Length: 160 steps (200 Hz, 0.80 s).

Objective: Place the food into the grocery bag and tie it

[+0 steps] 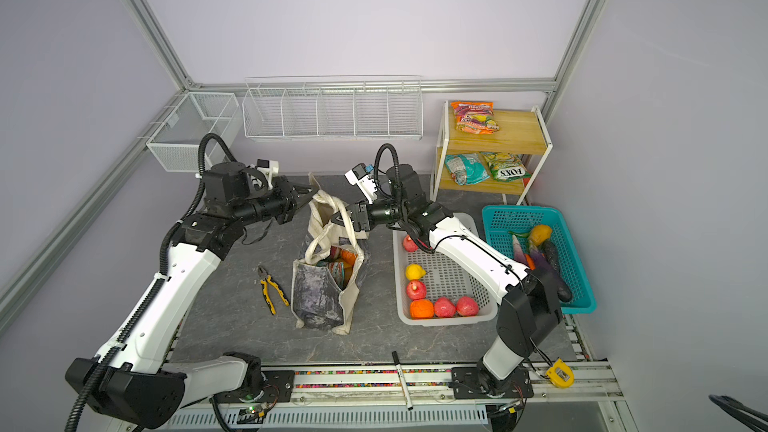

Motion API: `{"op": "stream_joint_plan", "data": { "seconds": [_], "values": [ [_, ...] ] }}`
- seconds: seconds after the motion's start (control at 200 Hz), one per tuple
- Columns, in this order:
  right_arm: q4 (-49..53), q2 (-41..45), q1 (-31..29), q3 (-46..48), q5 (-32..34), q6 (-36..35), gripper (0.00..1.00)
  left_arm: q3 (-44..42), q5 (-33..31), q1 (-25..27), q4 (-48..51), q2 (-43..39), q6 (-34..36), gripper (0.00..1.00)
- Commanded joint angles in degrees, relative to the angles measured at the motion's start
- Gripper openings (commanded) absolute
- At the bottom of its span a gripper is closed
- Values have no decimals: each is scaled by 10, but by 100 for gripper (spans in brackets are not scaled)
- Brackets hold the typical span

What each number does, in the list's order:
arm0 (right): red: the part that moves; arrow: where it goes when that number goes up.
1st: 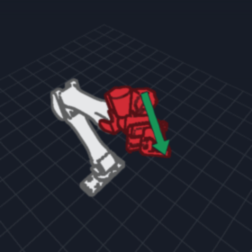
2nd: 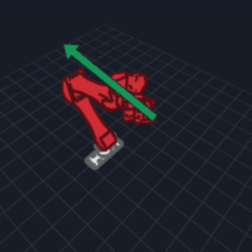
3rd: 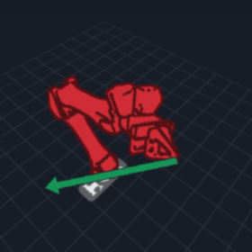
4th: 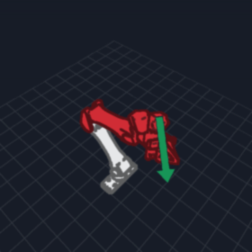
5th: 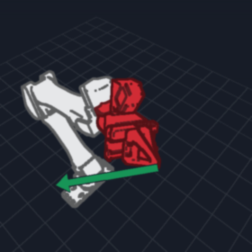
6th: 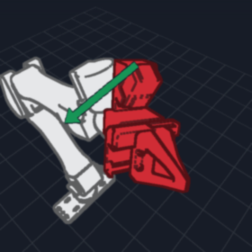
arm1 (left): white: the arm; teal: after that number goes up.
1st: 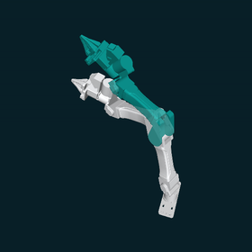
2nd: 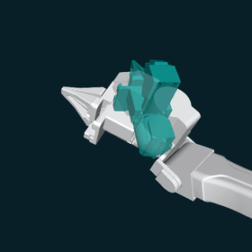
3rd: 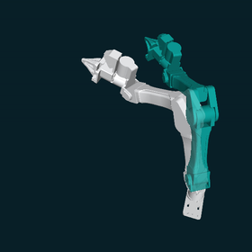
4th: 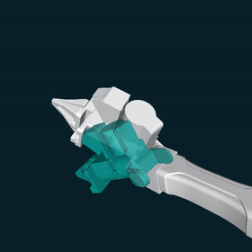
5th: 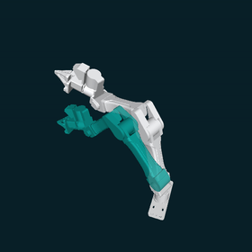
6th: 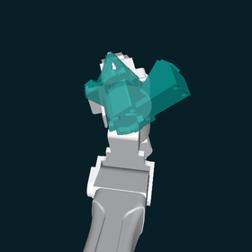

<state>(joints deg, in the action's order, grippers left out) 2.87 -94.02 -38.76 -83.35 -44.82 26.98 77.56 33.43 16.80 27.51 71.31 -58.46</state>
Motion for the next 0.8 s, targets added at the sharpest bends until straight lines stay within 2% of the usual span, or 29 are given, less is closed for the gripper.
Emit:
{"op": "stream_joint_plan", "data": {
  "seconds": [0.0,0.285,0.45,0.65,0.795],
  "values": [
    [-97,-15,-7,-19,5,53,49,-10,27,14,10,0,-6,0],
    [-241,-43,-22,-15,32,178,67,-21,23,19,0,-2,-10,0],
    [-318,-66,-37,-14,69,240,68,-24,23,20,-5,0,-11,0],
    [-347,-86,-56,-23,104,274,61,-27,21,20,-4,0,-9,0],
    [-337,-96,-69,-29,96,274,48,-25,22,20,-4,1,-7,0]
  ]
}}
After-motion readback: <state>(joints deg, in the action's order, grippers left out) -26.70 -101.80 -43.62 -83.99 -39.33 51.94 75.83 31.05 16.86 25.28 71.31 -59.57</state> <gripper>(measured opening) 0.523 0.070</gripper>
